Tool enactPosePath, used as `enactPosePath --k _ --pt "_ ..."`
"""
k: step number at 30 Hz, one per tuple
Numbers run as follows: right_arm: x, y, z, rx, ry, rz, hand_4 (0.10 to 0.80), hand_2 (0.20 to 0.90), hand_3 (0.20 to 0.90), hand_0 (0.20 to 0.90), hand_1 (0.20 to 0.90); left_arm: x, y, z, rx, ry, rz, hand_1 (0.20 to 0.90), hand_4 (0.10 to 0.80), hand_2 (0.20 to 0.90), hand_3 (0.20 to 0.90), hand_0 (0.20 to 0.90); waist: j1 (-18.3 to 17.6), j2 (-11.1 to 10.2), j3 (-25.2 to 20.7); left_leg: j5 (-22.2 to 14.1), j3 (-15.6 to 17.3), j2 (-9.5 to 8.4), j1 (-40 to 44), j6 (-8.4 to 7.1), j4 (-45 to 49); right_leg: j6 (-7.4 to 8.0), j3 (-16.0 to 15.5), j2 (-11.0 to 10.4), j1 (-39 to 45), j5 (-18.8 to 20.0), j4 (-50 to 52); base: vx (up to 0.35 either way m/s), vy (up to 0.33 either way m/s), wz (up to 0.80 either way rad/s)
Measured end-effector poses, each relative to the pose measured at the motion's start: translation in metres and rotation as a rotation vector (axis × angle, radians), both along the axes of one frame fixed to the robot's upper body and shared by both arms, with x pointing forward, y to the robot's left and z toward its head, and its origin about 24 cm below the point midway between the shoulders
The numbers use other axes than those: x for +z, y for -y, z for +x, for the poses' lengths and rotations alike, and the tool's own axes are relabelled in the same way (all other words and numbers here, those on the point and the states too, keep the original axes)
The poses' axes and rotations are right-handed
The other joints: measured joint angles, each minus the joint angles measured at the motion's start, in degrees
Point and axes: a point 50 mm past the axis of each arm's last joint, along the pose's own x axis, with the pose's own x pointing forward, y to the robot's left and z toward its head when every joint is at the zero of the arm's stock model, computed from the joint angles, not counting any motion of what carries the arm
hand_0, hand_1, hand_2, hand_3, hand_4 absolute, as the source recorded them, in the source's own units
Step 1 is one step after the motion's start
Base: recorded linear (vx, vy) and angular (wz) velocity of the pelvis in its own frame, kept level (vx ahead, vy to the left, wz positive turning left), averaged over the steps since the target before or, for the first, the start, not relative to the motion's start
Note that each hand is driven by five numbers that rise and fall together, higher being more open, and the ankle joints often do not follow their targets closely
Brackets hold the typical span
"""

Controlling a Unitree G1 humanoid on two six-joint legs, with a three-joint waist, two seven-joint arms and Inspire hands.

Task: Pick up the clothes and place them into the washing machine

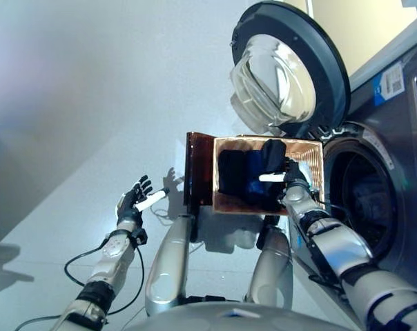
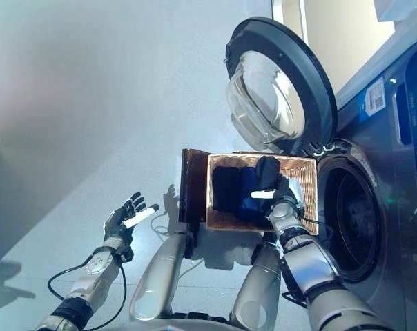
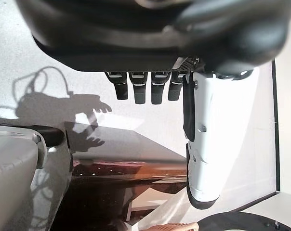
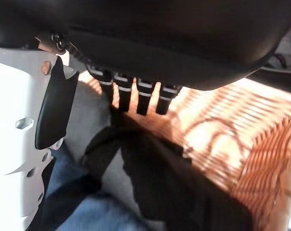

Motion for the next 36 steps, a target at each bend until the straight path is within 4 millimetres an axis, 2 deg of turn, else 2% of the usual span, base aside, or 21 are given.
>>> enactPosePath --k 5,6,8,9,15,24,36 --pt "0.004 0.0 0.003 -0.008 0.011 -0.009 0.8 0.9 0.9 0.9 0.9 0.003 -0.004 0.001 -0.002 0.008 0.015 0.9 0.8 0.9 0.9 0.9 0.5 0.1 0.0 -0.3 -0.1 0.02 -2.7 0.07 2.2 -0.25 0.2 -0.3 -2.4 -0.7 2.4 -0.035 0.018 0.06" --pt "0.006 0.001 0.005 -0.009 0.015 -0.012 0.596 0.615 0.615 0.615 0.615 0.004 -0.005 0.001 -0.003 0.012 0.017 0.9 0.8 0.9 0.9 0.9 0.4 0.1 0.1 -0.4 -0.2 0.03 -3.5 0.09 2.9 -0.26 0.4 -0.3 -3.3 -0.8 3.1 -0.033 0.016 0.02" --pt "0.008 0.001 0.007 -0.009 0.021 -0.015 0.596 0.615 0.615 0.615 0.615 0.005 -0.005 0.001 -0.005 0.018 0.018 0.9 0.8 0.9 0.9 0.9 0.6 0.2 0.1 -0.5 -0.2 0.04 -4.4 0.08 3.7 -0.31 0.6 -0.3 -4.3 -1.0 3.9 -0.025 0.011 0.0" --pt "0.01 0.001 0.007 -0.011 0.025 -0.017 0.3 0.2 0.2 0.2 0.2 0.006 -0.005 0.002 -0.007 0.021 0.017 0.9 0.8 0.9 0.9 0.9 0.6 0.2 0.1 -0.5 -0.2 0.05 -4.7 0.07 4.0 -0.35 0.7 -0.3 -4.6 -1.0 4.2 -0.057 0.034 0.0" --pt "0.027 0.019 0.015 -0.023 0.061 -0.074 0.3 0.2 0.2 0.2 0.2 0.013 -0.006 0.002 -0.017 0.05 0.02 0.9 0.8 0.9 0.9 0.9 0.4 1.1 0.5 -1.5 0.1 0.15 -7.3 0.19 7.6 -0.48 2.1 -0.4 -7.8 -1.8 7.8 -0.012 0.011 -0.02" --pt "0.023 0.013 0.014 -0.019 0.038 -0.058 0.3 0.2 0.2 0.2 0.2 0.012 -0.006 0.001 -0.019 0.049 0.02 0.9 0.8 0.9 0.9 0.9 0.4 1.2 0.5 -1.9 0.2 0.2 -7.6 0.2 8.2 -0.55 2.6 -0.4 -8.6 -1.9 8.9 0.0 0.0 0.0" --pt "0.023 0.015 0.013 -0.044 0.043 -0.031 0.3 0.2 0.2 0.2 0.2 0.013 -0.007 0.002 -0.02 0.05 0.024 0.9 0.8 0.9 0.9 0.9 0.4 1.3 0.3 -1.6 0.5 0.2 -7.5 0.19 8.2 -0.55 2.8 -0.5 -8.6 -2.0 8.9 0.008 -0.002 0.0"
